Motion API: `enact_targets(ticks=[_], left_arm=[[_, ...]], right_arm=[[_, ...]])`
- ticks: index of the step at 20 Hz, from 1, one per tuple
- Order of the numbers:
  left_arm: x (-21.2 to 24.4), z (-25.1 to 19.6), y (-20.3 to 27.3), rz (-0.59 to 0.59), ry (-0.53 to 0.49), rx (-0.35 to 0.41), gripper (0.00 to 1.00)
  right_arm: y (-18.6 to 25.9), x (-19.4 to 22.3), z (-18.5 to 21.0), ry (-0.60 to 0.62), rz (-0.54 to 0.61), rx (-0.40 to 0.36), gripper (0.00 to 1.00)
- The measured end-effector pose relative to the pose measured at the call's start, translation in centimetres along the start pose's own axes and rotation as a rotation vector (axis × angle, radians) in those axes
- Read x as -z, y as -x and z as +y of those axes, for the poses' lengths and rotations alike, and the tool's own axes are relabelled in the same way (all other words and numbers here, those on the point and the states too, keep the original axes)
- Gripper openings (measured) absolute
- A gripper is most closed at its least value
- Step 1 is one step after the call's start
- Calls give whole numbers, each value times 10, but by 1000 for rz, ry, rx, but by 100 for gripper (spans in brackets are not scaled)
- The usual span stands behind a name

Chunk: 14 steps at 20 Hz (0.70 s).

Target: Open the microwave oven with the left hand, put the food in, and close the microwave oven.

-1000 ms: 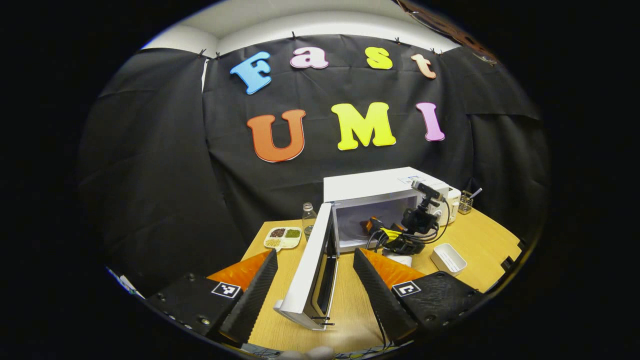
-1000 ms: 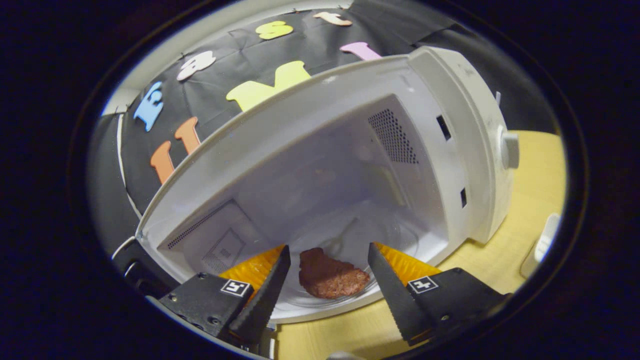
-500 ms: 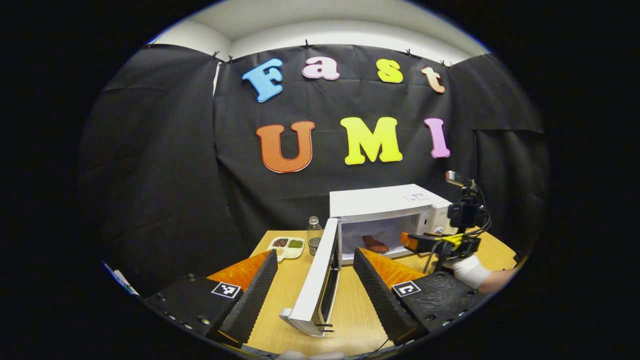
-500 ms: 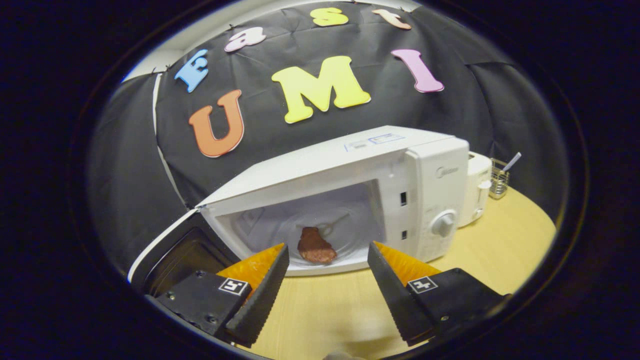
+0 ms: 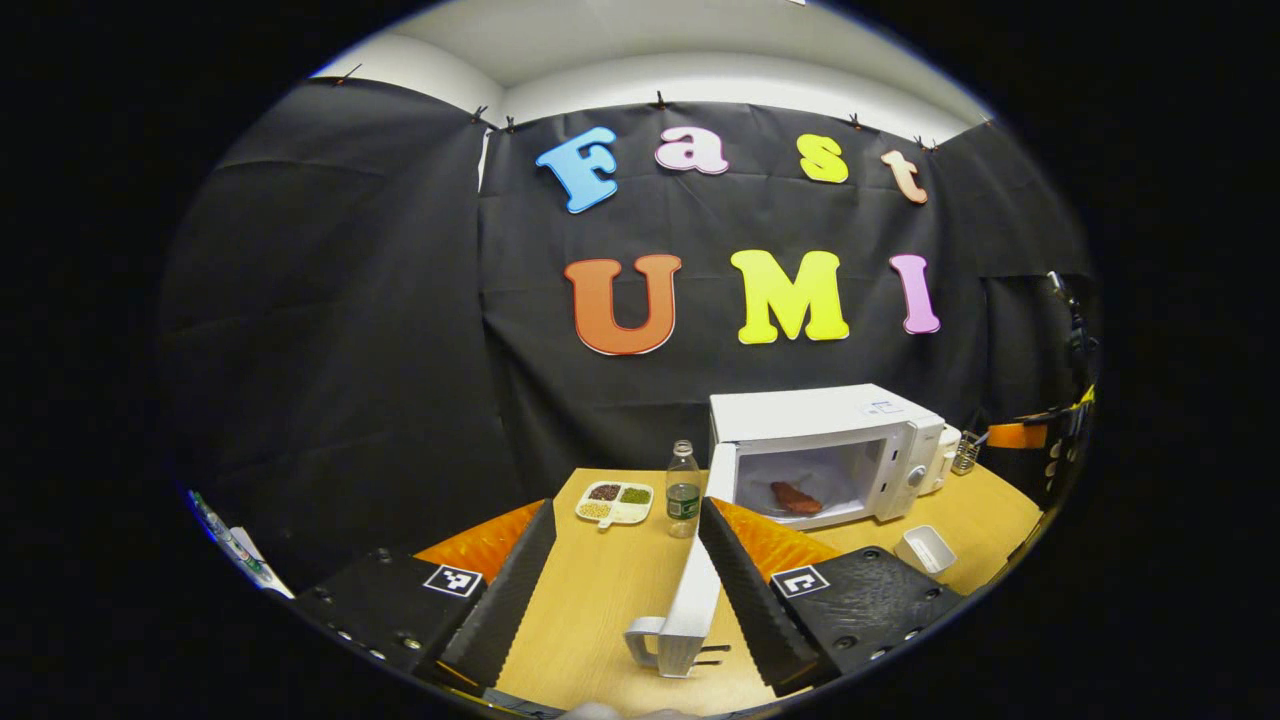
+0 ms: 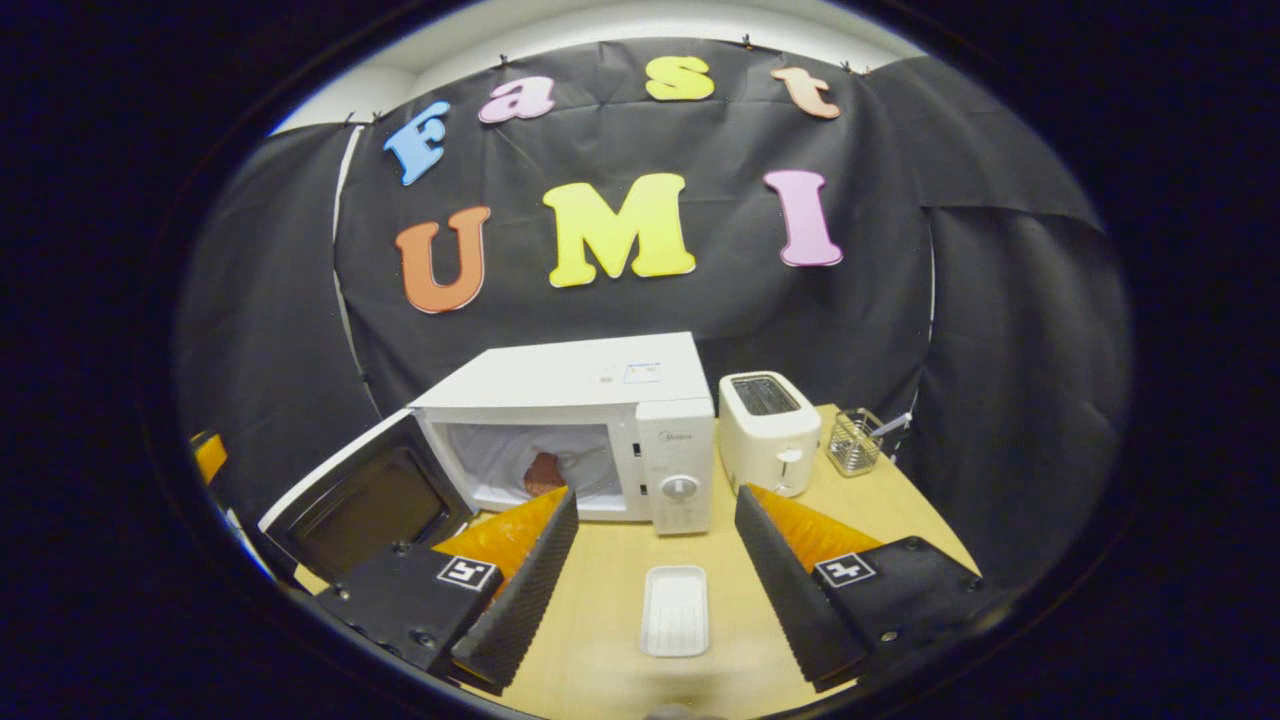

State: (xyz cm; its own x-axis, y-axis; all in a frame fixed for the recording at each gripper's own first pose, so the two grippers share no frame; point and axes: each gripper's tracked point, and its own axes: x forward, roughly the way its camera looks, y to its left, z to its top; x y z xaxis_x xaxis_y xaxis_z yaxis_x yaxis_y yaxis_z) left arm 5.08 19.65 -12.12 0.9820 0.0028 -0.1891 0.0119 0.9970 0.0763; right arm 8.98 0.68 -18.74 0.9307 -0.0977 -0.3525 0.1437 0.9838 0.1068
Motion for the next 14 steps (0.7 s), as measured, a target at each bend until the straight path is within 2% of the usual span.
enact_targets(ticks=[1,2,3,4,5,6,7,8,14], left_arm=[[1,2,-1,-6,-7,4,78],[5,3,-3,-13,-14,15,59],[8,7,-6,-17,-14,18,50],[12,10,-10,-18,-17,11,29],[17,20,-14,-27,-27,-19,19],[26,25,-19,-30,-25,-26,0],[39,20,-22,-13,-10,14,8],[59,24,-25,20,6,16,0],[136,46,-46,152,36,-24,0]], right_arm=[[10,4,-6,6,12,7,90],[19,7,-13,15,22,19,90],[27,7,-19,22,26,29,100],[35,9,-23,20,32,37,100],[41,9,-25,7,32,41,100],[47,8,-26,0,30,44,100],[53,10,-28,-4,30,50,100],[57,10,-30,-9,32,53,100],[84,12,-43,-33,44,80,100]])
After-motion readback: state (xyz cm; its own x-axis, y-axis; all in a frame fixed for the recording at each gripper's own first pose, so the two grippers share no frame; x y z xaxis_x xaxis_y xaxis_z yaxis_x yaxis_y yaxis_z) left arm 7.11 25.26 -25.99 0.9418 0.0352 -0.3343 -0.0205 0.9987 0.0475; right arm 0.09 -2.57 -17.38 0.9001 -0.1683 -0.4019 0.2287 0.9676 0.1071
